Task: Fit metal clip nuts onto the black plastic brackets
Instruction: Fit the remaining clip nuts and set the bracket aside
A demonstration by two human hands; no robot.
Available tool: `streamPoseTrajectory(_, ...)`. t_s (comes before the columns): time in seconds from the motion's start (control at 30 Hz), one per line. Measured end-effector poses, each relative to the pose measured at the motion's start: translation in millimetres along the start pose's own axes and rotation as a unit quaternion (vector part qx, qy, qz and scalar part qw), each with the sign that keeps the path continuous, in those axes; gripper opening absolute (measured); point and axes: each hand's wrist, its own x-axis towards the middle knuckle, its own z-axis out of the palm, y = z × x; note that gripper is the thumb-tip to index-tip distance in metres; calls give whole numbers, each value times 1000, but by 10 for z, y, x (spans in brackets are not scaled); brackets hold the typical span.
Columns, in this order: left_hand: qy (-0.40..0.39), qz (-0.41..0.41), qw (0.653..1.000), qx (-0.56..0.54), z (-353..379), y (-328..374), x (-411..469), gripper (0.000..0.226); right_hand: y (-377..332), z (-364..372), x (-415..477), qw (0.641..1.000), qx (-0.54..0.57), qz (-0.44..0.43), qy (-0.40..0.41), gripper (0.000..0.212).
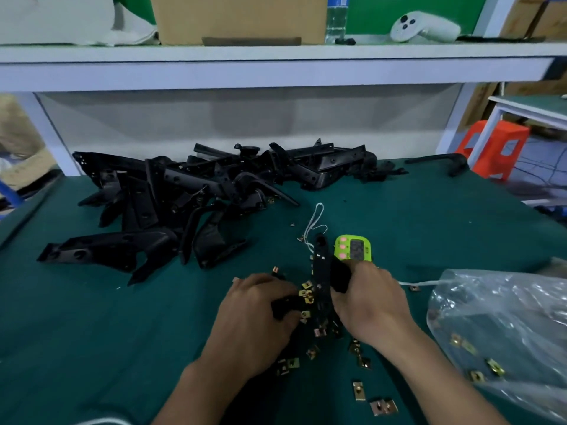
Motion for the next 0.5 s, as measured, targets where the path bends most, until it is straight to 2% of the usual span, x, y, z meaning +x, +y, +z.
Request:
streamPoseTrajectory(0.13, -51, 7, 998, 41, 26, 12, 26, 28, 5, 8, -2, 1000, 5, -12, 5, 19)
streamPoseTrajectory(0.23, -74, -17, 997, 14, 2, 0, 40, 24, 28, 4, 7, 1000, 18, -9, 13, 21)
streamPoseTrajectory(0.33, -71, -29, 997, -10, 18, 10, 18, 23, 62, 26, 23, 1000, 15, -10, 18, 7)
streamPoseTrajectory(0.43, -64, 10, 998, 9, 58, 57, 11, 23, 68, 47, 5, 1000, 4, -23, 9, 5)
streamPoseTrajectory(0.5, -59, 0, 998, 4, 31, 74, 23, 19, 42, 36, -4, 1000, -5, -21, 0, 8)
